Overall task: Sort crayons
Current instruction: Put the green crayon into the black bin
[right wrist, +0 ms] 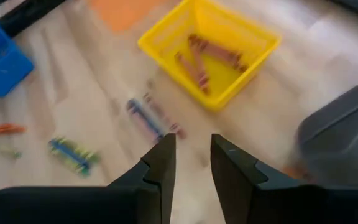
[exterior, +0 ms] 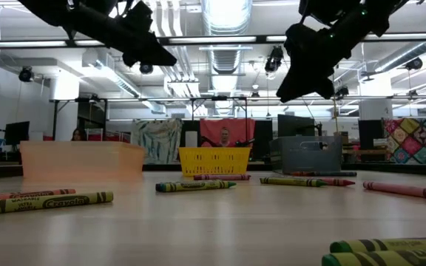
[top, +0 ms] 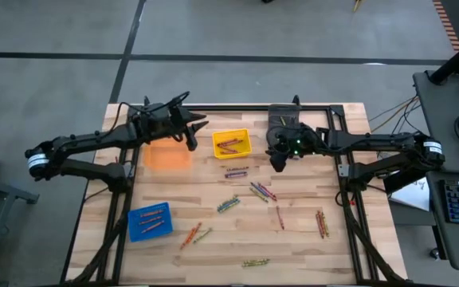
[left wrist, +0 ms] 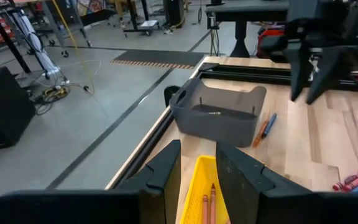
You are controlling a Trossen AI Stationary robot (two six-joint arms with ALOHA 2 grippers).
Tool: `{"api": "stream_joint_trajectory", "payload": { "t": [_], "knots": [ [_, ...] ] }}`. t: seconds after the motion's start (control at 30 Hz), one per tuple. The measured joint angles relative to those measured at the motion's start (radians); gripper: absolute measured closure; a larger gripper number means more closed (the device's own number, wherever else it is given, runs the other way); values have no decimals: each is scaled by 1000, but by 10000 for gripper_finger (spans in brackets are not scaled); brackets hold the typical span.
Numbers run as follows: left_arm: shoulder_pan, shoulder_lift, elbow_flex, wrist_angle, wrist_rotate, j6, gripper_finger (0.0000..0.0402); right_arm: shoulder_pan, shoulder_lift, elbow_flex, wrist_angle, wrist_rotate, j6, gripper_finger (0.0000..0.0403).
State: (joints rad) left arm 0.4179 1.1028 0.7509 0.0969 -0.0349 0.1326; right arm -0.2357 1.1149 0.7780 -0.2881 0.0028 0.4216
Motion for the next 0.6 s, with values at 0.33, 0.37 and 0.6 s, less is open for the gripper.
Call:
{"api": "stream_joint_trajectory", "payload": {
  "t": [0.33, 0.37, 0.6],
  "knots": [
    [1, 29, 0, 65, -1, -19, 318, 66, 0, 0, -83, -171, 182, 335],
    [1, 33, 0, 81, 0, -19, 318, 76, 0, 0, -99, -172, 204, 337],
    [1, 68, 0, 128, -1, -17, 318, 143, 0, 0, -282, -189, 386, 345]
  ]
}}
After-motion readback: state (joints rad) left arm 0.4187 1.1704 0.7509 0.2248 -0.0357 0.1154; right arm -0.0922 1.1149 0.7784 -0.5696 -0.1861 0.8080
